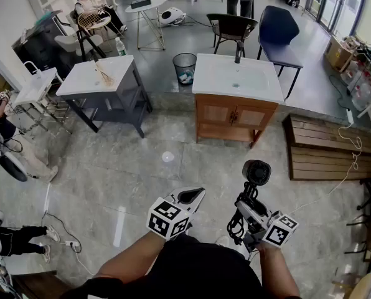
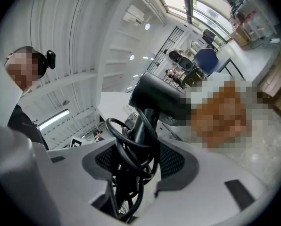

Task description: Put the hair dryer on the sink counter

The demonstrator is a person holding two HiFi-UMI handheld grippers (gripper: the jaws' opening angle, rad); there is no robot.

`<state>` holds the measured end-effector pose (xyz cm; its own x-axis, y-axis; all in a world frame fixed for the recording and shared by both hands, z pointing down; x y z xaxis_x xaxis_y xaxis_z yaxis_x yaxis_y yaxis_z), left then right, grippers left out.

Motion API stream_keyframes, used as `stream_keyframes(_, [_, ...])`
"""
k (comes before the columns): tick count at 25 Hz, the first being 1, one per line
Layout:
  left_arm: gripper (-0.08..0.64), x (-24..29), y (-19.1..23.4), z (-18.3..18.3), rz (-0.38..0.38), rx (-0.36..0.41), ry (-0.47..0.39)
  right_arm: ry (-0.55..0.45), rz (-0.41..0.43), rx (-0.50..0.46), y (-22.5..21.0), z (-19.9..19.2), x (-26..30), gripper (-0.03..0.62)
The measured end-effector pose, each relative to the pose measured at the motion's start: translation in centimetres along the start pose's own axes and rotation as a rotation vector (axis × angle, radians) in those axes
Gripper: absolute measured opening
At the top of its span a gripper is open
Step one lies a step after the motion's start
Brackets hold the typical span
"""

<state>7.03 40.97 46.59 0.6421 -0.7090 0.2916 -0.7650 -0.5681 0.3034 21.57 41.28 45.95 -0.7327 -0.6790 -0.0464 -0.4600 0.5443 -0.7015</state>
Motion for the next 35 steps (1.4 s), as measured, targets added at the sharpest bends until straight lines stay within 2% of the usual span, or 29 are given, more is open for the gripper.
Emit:
stream_keyframes(14, [0.002, 0.5, 0.7, -0.1, -0.018, 0.005, 0.011, -0.008, -0.016, -0.008, -0.5, -0.1, 0.4, 0.213])
stream_keyframes(20, [0.002, 0.2, 1.9, 0.3, -0.040, 0.011, 0.019, -0.056, 0.018, 0.031, 0.3, 0.1, 1.3, 0.213])
stream_keyframes(26, [0.002, -0.7, 4.9, 1.0, -0.058, 0.018, 0.016, -0.029, -0.036, 0.012, -0.1, -1.1, 3.4, 0.213])
stream_keyframes(35, [0.002, -2.8, 11.0, 0.9, -0.076, 0.013, 0.039, -0.079, -0.079, 0.018, 1.0, -2.4, 8.0, 0.213])
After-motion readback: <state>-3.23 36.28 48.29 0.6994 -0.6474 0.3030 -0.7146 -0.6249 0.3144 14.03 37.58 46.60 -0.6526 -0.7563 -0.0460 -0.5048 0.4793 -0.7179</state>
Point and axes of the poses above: the fingertips, and each gripper's own axes: x forward along the fingers, y to its left, z out of its top, the point moved 1 cm from there along -x, backward along the fingers, and after that the axes turned 10 degrees about -y, right-handed, at the moved point
